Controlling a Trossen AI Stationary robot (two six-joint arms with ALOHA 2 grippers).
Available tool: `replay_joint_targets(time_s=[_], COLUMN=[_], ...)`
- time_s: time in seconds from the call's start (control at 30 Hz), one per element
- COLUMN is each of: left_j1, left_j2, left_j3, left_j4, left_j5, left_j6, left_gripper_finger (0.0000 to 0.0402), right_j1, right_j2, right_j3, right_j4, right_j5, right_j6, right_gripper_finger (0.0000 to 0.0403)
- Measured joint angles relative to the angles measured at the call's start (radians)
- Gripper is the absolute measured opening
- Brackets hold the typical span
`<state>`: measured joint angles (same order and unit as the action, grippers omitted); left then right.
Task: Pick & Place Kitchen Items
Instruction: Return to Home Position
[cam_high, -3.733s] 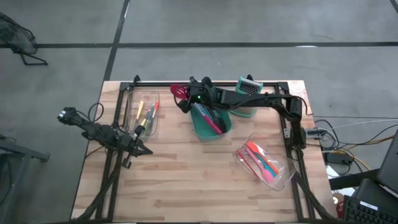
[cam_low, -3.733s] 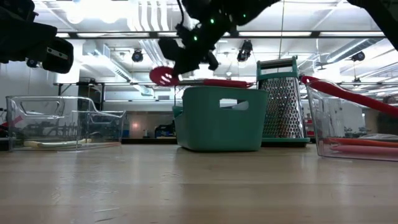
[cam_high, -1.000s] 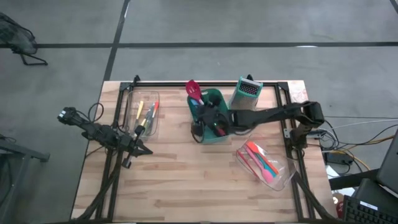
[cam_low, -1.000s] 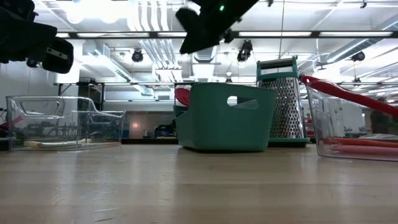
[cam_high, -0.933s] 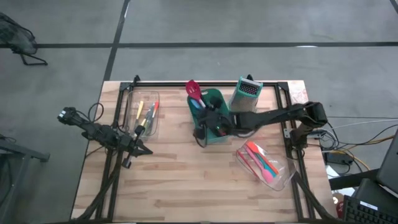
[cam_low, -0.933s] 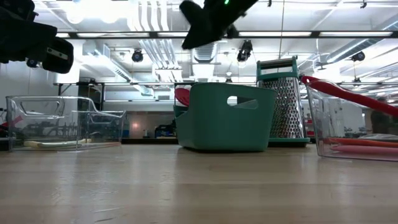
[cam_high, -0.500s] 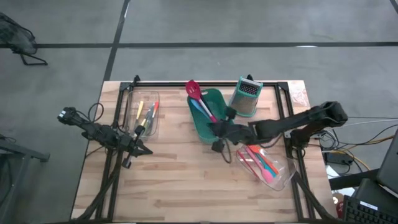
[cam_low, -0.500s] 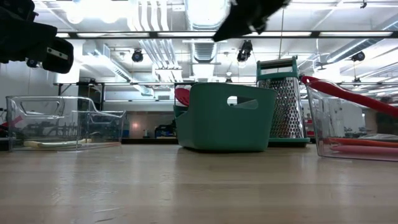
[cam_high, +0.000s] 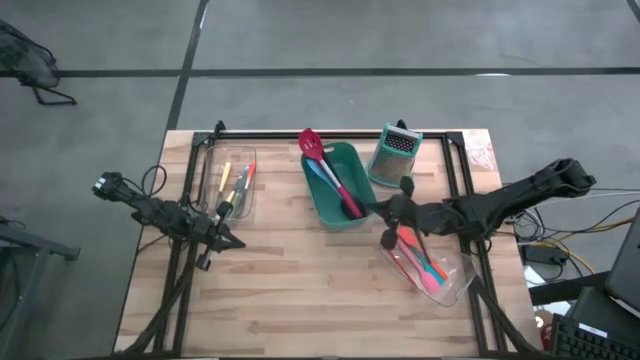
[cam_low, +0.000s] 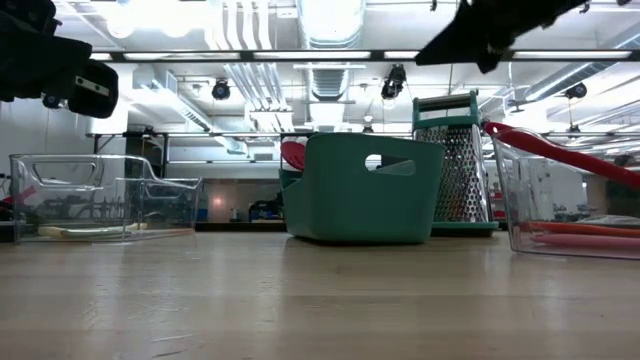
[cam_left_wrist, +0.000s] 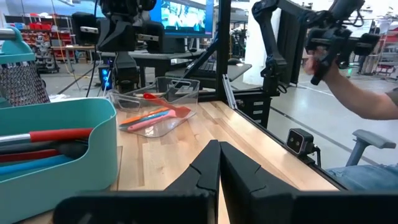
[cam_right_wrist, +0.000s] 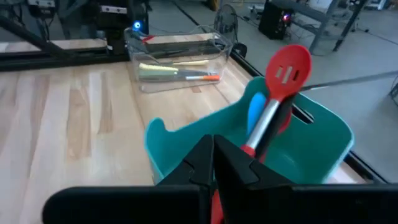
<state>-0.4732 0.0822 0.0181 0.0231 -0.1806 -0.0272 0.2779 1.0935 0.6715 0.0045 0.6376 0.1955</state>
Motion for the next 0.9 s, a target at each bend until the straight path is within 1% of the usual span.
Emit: replay_joint_targets(time_s=[0.13,0.2,0.27,0.33,0.47,0.6,0.7,0.8,0.83,0.9], left_j1=[0.000,0.000,0.000,0.000,0.000,0.000,0.000,0.000,0.000,0.000], left_j2=[0.000,0.000,0.000,0.000,0.000,0.000,0.000,0.000,0.000,0.000], left_j3=[0.000,0.000,0.000,0.000,0.000,0.000,0.000,0.000,0.000,0.000], left_j4=[0.000,0.000,0.000,0.000,0.000,0.000,0.000,0.000,0.000,0.000], left_j5=[0.000,0.000,0.000,0.000,0.000,0.000,0.000,0.000,0.000,0.000], left_j6=[0.000,0.000,0.000,0.000,0.000,0.000,0.000,0.000,0.000,0.000], left_gripper_finger=[0.0012,0.0012,0.0012,0.0012,0.0012,0.0012,0.0012,0.0012,0.0012,0.0012], right_j1=[-0.001,-0.001,-0.001,-0.001,0.002,0.004,0.006,0.005,0.005,0.006], right_j2=[-0.073,-0.095,-0.107,-0.113,-0.114,-0.153,-0.196,-0.260,-0.284,-0.335], right_j3=[-0.069,-0.098,-0.117,-0.130,-0.154,-0.209,-0.273,-0.357,-0.387,-0.445], right_j4=[0.000,0.005,0.005,0.004,0.041,0.145,0.295,0.456,0.493,0.536], right_j5=[0.001,0.000,-0.001,-0.004,-0.051,-0.140,-0.248,-0.391,-0.419,-0.431], right_j6=[0.015,0.057,0.096,0.099,0.081,0.019,-0.064,-0.156,-0.177,-0.188], right_gripper_finger=[0.0008,0.0008,0.0008,0.0008,0.0008,0.0008,0.0008,0.0008,0.0008,0.0008])
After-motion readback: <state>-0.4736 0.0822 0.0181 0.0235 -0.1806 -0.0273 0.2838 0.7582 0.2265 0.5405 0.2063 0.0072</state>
